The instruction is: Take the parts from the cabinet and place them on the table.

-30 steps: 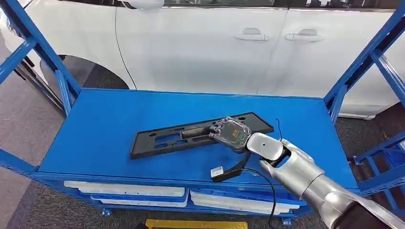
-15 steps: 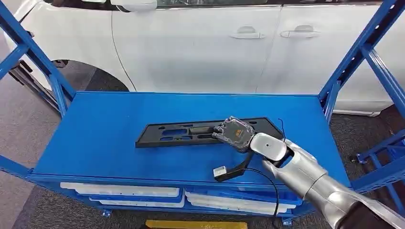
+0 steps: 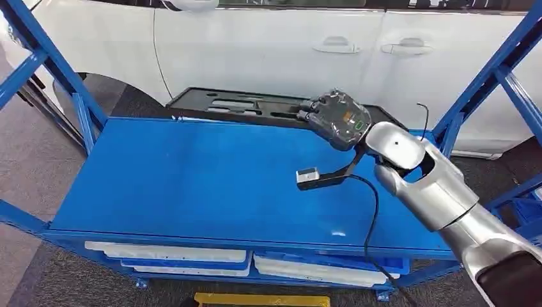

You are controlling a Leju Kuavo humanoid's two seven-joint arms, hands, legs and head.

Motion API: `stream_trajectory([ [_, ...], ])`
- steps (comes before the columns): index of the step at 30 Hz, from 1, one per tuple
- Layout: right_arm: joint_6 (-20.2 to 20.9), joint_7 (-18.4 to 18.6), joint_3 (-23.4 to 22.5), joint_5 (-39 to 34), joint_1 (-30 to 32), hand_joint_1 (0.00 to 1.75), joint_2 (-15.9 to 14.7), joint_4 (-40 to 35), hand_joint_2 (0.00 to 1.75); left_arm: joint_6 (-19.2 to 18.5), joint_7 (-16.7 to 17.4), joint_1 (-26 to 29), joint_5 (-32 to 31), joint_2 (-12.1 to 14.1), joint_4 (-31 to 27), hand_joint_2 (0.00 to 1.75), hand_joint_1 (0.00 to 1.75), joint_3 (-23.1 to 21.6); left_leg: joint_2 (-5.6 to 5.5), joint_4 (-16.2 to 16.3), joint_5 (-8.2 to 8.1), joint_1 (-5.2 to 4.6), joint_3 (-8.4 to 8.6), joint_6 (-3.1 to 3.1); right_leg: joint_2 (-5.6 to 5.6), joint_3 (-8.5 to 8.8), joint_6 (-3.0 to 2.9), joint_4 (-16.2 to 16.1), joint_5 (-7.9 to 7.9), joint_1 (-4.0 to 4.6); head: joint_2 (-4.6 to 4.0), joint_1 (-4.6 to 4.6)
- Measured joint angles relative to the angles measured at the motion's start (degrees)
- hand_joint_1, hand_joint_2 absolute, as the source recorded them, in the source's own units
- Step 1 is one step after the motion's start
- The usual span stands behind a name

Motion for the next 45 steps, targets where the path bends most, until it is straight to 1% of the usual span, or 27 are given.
stream_trajectory([
  [1,0.59,-0.11,-0.62,-2.03,-0.59,1.75,-0.20,-0.82,1.75,0.07,0.02,-0.04,0.04,-0.02,0.00,0.00,0.00,0.00,-0.03,0.21,-0.16,0.04,0.03,-0.14,-0.03,1.64,0.03,-3.58,2.31,-0.11,0.00,0.00],
  [2,1.67,-0.35,-1.38,-5.31,-1.46,1.75,-0.37,-1.87,1.75,0.11,0.04,-0.13,0.11,-0.04,0.00,0.00,0.00,0.00,-0.10,0.61,-0.48,0.09,0.11,-0.39,-0.13,4.78,0.02,-10.12,5.67,-0.24,0.00,0.00],
  [3,2.82,-0.50,-2.18,-8.76,-2.09,1.75,-0.48,-2.60,1.75,0.11,0.04,-0.17,0.15,-0.04,0.00,0.00,0.00,0.00,-0.11,1.04,-0.81,0.06,0.05,-0.58,-0.24,6.84,0.02,-14.53,7.56,-0.35,0.00,0.00],
  [4,4.11,-0.52,-3.00,-12.98,-2.96,1.75,-0.48,-3.17,1.75,0.13,0.07,-0.21,0.17,-0.04,0.00,0.00,0.00,0.00,-0.12,1.39,-1.09,-0.29,-0.40,-0.99,-0.26,7.52,-0.14,-15.81,6.32,-0.12,0.00,0.00],
  [5,5.19,-0.61,-3.42,-16.58,-3.68,1.75,-0.46,-3.81,1.75,0.18,0.13,-0.36,0.22,-0.02,0.00,0.00,0.00,0.00,-0.13,1.77,-1.11,-0.33,-0.76,-1.16,-0.09,7.14,-0.68,-16.03,6.66,0.09,0.02,-0.04],
  [7,6.87,-0.85,-4.51,-23.39,-4.20,1.75,-0.33,-4.66,1.75,0.28,0.15,-0.38,0.37,-0.02,0.00,0.00,0.00,0.00,-0.12,1.51,-1.00,-0.31,-0.74,-1.59,-0.07,6.98,-1.13,-15.96,6.52,0.24,0.00,0.00],
  [9,7.50,-0.83,-5.62,-26.74,-4.74,1.75,0.11,-5.21,1.75,0.35,0.24,-0.41,0.50,0.00,0.00,0.00,0.00,0.00,-0.09,2.11,-1.72,-0.21,-0.91,-2.32,-0.24,7.26,-1.96,-16.45,6.80,-0.21,0.00,0.00],
  [11,7.50,-0.85,-6.04,-27.47,-5.32,1.75,0.68,-5.49,1.75,0.39,0.24,-0.54,0.52,0.00,0.00,0.00,0.00,0.02,-0.08,7.82,-5.20,-0.12,-3.38,-2.90,-0.22,7.35,-2.46,-16.49,6.73,-0.26,0.00,-0.02],
  [13,7.50,-0.83,-6.06,-27.75,-5.39,1.75,0.94,-5.67,1.75,0.39,0.24,-0.54,0.55,0.00,0.00,0.00,0.00,0.02,-0.07,17.43,-9.08,0.01,-8.00,-3.21,-0.22,7.38,-2.59,-16.48,6.65,-0.10,0.00,-0.02],
  [14,7.52,-0.85,-6.04,-28.28,-5.34,1.75,1.01,-5.69,1.75,0.39,0.26,-0.50,0.57,0.00,0.00,0.00,0.00,0.02,-0.07,19.95,-9.26,0.02,-9.42,-3.22,-0.23,7.39,-2.60,-16.45,6.64,-0.04,0.00,-0.02],
  [15,7.65,-1.11,-6.06,-29.90,-5.33,1.75,1.05,-5.69,1.75,0.39,0.31,-0.48,0.57,0.00,0.00,0.00,0.00,0.02,-0.07,19.40,-8.12,0.02,-9.43,-3.11,-0.22,7.42,-2.61,-16.44,6.62,0.02,0.00,-0.02],
  [16,7.94,-1.50,-6.19,-31.97,-5.29,1.75,1.18,-5.71,1.75,0.46,0.33,-0.49,0.59,0.00,0.00,0.00,0.00,0.02,-0.07,16.30,-5.96,0.02,-8.13,-2.90,-0.19,7.51,-2.61,-16.43,6.57,0.09,0.00,-0.02],
  [18,8.33,-3.20,-7.02,-38.85,-4.58,1.75,2.14,-5.76,1.75,0.70,0.70,-0.54,0.66,0.02,0.00,0.00,0.00,0.02,-0.07,5.62,-0.44,-0.07,-3.08,-2.14,-0.08,7.91,-2.52,-16.44,6.41,0.23,0.00,-0.02],
  [19,8.38,-4.77,-7.94,-44.07,-3.69,1.75,3.22,-5.76,1.75,0.94,1.07,-0.61,0.70,0.15,0.00,0.00,0.00,0.02,-0.12,2.34,-0.43,-0.31,-1.42,-1.64,-0.05,7.91,-2.39,-16.55,6.35,0.25,0.00,0.00],
  [20,8.38,-6.20,-8.61,-48.29,-2.89,1.75,4.32,-5.80,1.75,1.09,1.22,-0.73,0.76,0.17,0.00,0.00,0.00,0.02,-0.13,1.29,-0.42,-0.53,-1.06,-1.56,0.10,7.71,-2.05,-16.49,6.48,0.47,0.00,-0.02],
  [23,8.38,-8.68,-9.95,-58.07,0.56,1.75,8.06,-6.34,1.75,1.83,1.68,-0.67,0.94,0.24,0.00,0.00,0.00,0.04,-0.16,1.09,-0.38,-0.69,-1.10,-1.22,0.09,7.85,-1.17,-17.09,6.78,0.28,0.00,0.00],
  [24,8.33,-9.29,-10.26,-60.24,1.60,1.75,9.23,-6.85,1.75,1.92,1.75,-0.75,0.94,0.22,0.00,0.00,0.00,0.04,-0.07,0.12,0.18,0.05,-0.60,-0.68,0.04,7.72,-0.78,-16.98,6.47,0.50,0.00,-0.02],
  [25,8.24,-9.85,-10.71,-62.90,2.58,1.75,10.33,-7.67,1.75,2.07,1.83,-0.83,1.00,0.22,0.00,0.00,0.00,0.04,-0.09,-0.20,0.37,-0.05,-0.46,-0.41,-0.01,7.36,-0.68,-15.79,5.45,0.39,0.00,0.00],
  [27,8.11,-10.49,-11.17,-67.22,4.49,1.75,12.69,-9.29,1.75,2.64,2.01,-0.82,1.22,0.22,0.00,0.00,0.00,0.07,-0.07,-0.17,0.39,-0.10,-0.50,-0.16,-0.02,3.83,-0.56,-8.15,1.21,0.25,0.00,0.00],
  [29,8.11,-10.67,-11.19,-69.54,6.89,1.75,15.00,-10.70,1.75,3.04,2.08,-0.64,1.75,0.22,0.00,0.00,0.00,0.22,-0.04,-0.08,0.31,-0.17,-0.52,-0.12,-0.04,-0.26,-0.30,0.02,-1.48,0.10,0.00,-0.02],
  [38,8.14,-10.28,-11.19,-70.04,8.14,1.75,16.19,-11.37,1.75,3.17,2.05,-0.55,2.01,0.22,0.00,0.00,0.00,0.35,-0.05,-0.01,0.20,-0.16,-0.49,-0.13,-0.06,-0.61,-0.23,0.48,-0.79,0.04,0.00,-0.02],
  [39,8.16,-9.75,-11.19,-70.04,9.83,1.75,17.93,-12.34,1.75,3.34,1.70,-0.36,2.21,0.22,0.00,0.00,0.00,0.52,-0.18,0.30,-0.04,-0.13,-0.44,-0.36,-0.13,2.58,-0.29,-6.15,3.46,-0.09,0.00,-0.02],
  [40,8.16,-9.73,-11.19,-69.93,10.16,1.75,18.25,-12.53,1.75,3.34,1.48,-0.31,2.21,0.22,0.00,1.75,0.00,0.52,-0.22,0.45,-0.12,-0.12,-0.43,-0.44,-0.14,3.74,-0.36,-8.49,4.57,-0.10,0.00,-0.02],
  [41,8.66,-10.18,-11.30,-68.77,13.42,1.73,21.04,-13.93,1.75,3.13,-0.43,0.08,2.03,0.20,0.00,1.75,0.00,0.55,-0.30,1.14,-0.72,-0.35,-0.78,-1.44,-0.12,7.39,-1.38,-16.30,6.39,0.27,0.00,0.00],
  [42,9.36,-10.14,-11.65,-67.10,16.34,1.73,23.45,-14.91,1.75,3.59,-1.64,0.14,2.10,0.20,0.00,1.75,0.00,0.55,-0.19,4.51,-3.63,-0.08,-1.94,-2.99,-0.14,7.94,-2.94,-17.20,6.80,0.03,0.00,-0.02],
  [44,9.42,-10.16,-11.85,-66.79,17.01,1.73,24.11,-14.96,1.75,3.54,-1.97,0.20,2.14,0.20,0.00,1.75,0.00,0.55,-0.18,13.46,-7.92,0.22,-5.98,-3.55,-0.15,7.94,-3.05,-17.18,6.76,0.10,0.00,-0.02],
  [45,9.42,-10.10,-11.85,-66.72,17.48,1.73,24.28,-14.96,1.75,3.54,-2.01,0.29,2.14,0.20,0.00,1.75,0.00,0.55,-0.17,17.69,-9.30,0.27,-8.03,-3.72,-0.17,7.93,-3.07,-17.17,6.74,0.13,0.00,-0.02],
])
